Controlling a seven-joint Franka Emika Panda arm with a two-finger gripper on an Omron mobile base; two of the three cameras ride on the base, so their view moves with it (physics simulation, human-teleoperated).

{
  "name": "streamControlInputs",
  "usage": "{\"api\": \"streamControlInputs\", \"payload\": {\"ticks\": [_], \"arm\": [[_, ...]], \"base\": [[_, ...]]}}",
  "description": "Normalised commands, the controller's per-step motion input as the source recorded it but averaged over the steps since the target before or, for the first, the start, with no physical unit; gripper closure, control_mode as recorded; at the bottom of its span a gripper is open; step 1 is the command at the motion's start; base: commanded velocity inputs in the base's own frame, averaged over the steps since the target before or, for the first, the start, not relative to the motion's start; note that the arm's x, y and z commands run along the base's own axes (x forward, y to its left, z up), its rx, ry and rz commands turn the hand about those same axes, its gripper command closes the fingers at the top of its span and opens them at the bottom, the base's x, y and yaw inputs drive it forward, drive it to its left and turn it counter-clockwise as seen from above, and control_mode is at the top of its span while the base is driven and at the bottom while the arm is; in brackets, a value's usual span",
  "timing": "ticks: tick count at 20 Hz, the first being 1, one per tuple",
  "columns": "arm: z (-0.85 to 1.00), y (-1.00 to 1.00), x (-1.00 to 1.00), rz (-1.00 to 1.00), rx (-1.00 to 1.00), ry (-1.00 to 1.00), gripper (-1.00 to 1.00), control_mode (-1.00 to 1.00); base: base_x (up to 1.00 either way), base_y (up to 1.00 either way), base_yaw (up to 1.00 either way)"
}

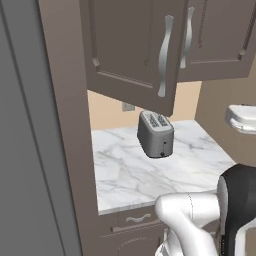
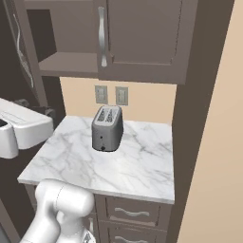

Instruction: Close all open cabinet doors.

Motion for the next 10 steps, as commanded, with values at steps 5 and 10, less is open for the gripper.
{"api": "streamControlInputs", "payload": {"ticks": [5,10], "arm": [[-0.04,0.51,-0.03,0.0,0.0,-0.08,-1.0,-1.0],[-0.24,0.59,0.0,0.0,-0.02,-0.11,-1.0,-1.0]], "base": [[0.0,0.0,0.0],[0.0,0.0,0.0]]}}
